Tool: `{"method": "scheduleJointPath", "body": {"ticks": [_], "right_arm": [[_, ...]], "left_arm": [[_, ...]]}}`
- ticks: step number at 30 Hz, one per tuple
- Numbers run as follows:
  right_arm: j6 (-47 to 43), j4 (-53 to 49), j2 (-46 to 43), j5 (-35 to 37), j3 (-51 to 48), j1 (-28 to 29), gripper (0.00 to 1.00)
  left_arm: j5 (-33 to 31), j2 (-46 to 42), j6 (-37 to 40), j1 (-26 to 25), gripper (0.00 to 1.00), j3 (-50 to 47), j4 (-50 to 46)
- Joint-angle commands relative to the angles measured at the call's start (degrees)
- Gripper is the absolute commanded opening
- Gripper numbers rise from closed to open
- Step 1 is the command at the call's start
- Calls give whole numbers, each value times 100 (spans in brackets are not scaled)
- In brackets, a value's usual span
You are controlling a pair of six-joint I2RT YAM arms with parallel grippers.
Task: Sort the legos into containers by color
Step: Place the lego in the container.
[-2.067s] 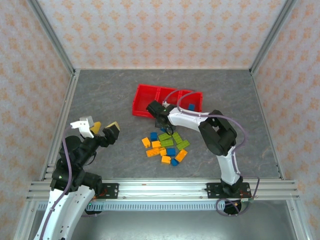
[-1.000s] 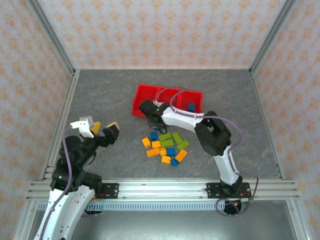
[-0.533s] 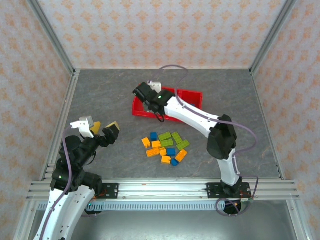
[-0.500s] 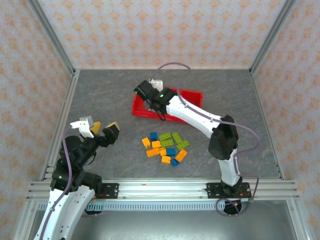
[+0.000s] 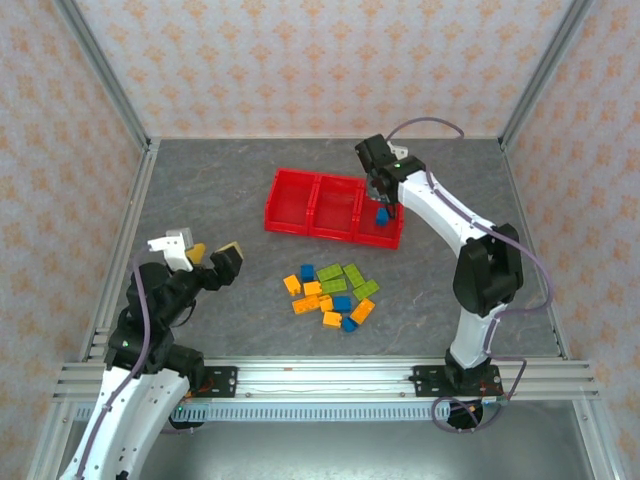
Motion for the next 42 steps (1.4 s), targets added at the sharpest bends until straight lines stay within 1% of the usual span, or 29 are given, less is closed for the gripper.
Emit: {"method": "scheduleJointPath", "body": {"ticks": [1, 4, 9, 16, 17, 19, 24, 26, 28, 30, 32, 34, 36, 39, 42], "right_arm": [[-210, 373, 166, -373, -52, -11, 27], [-284, 442, 399, -383, -147, -89, 27], [-374, 732, 502, -633, -371, -119, 28], [-461, 843, 606, -871, -453, -119, 31], [-462, 856, 595, -890, -472, -118, 32], [-456, 876, 542, -926, -522, -119, 37], [-441, 893, 384, -1021, -628, -119, 56], [-433, 842, 312, -1060, -650, -119, 57], [-475, 755, 191, -1180, -657, -111, 57], [-414, 695, -64, -1192, -783, -44, 60], [-242, 662, -434, -1198, -1008, 49, 64], [12, 626, -870, -1215, -1309, 149, 71], [306, 573, -1310, -1254, -1663, 259, 77], [786, 496, -1945, -1274, -2266, 550, 80], [1435, 307, -2352, -1238, -2839, 893, 82]], "left_arm": [[281, 143, 84, 41, 99, -28, 218], [353, 312, 84, -6, 99, -17, 218], [562, 915, 119, -175, 99, 38, 174], [439, 1724, 112, -531, 99, 66, 142], [448, 1831, 118, -583, 99, 79, 132], [500, 1964, 135, -672, 99, 88, 144], [531, 1954, 141, -841, 99, 71, 172], [589, 1935, 144, -846, 99, 66, 200], [875, 1948, 128, -875, 99, 96, 333], [1072, 2001, 37, -984, 99, 69, 518], [949, 2116, 133, -1171, 99, 128, 482], [749, 2268, 210, -1431, 99, 176, 470], [779, 2416, 224, -1779, 99, 110, 700], [970, 2608, 364, -2210, 99, 111, 746], [695, 2478, 469, -2760, 99, 22, 708]]}}
